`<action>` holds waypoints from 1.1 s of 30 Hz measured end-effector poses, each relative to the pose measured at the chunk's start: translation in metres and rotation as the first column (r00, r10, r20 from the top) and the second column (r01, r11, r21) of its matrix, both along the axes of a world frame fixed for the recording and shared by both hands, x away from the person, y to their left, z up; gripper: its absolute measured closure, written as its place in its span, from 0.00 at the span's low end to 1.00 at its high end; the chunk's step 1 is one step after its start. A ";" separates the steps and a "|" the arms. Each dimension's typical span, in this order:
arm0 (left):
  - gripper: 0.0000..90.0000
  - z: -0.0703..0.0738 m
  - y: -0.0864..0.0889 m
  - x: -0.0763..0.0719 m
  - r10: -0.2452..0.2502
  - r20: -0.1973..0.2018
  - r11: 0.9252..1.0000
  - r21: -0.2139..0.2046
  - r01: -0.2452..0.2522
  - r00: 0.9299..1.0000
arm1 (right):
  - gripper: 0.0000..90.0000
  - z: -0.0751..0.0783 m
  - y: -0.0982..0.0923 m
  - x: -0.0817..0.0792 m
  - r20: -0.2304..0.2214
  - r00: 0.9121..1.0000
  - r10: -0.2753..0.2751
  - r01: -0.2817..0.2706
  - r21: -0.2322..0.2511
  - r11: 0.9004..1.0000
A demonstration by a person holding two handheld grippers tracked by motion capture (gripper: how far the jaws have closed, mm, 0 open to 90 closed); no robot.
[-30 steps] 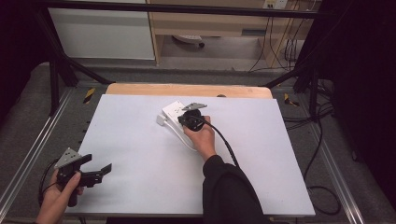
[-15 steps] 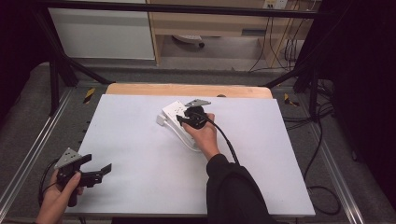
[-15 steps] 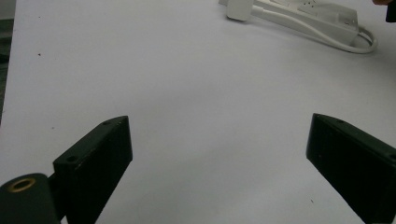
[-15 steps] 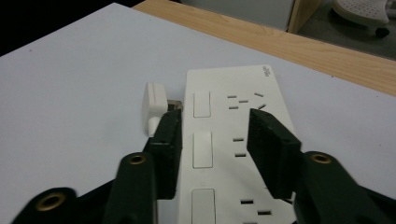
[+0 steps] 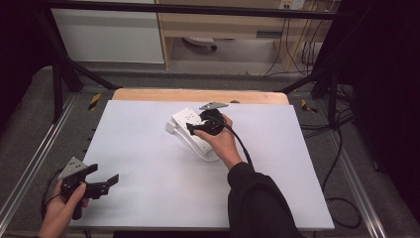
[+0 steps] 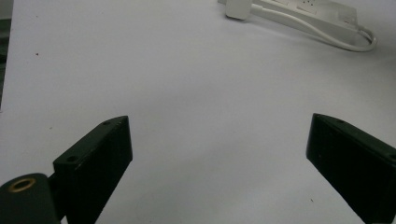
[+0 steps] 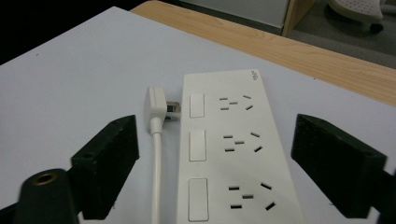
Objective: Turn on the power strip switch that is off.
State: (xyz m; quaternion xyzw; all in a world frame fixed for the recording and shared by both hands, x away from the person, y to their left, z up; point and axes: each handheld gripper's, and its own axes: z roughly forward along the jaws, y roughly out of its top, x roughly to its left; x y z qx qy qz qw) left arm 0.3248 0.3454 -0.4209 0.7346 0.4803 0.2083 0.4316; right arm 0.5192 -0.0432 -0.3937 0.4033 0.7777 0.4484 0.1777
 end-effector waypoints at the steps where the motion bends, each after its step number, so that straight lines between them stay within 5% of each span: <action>1: 0.08 0.000 0.000 0.000 -0.001 0.002 1.000 -0.001 0.001 1.000 | 0.14 0.001 -0.001 0.000 0.000 1.000 -0.002 0.002 -0.004 1.000; 6: 0.08 0.000 0.000 0.000 0.000 0.000 1.000 0.002 0.000 1.000 | 0.06 0.008 -0.005 -0.003 0.007 1.000 -0.019 0.020 -0.015 1.000; 33: 0.08 0.000 -0.001 0.000 -0.003 -0.002 1.000 0.002 0.003 1.000 | 0.08 0.045 -0.057 -0.028 0.070 0.997 -0.037 0.033 0.049 0.998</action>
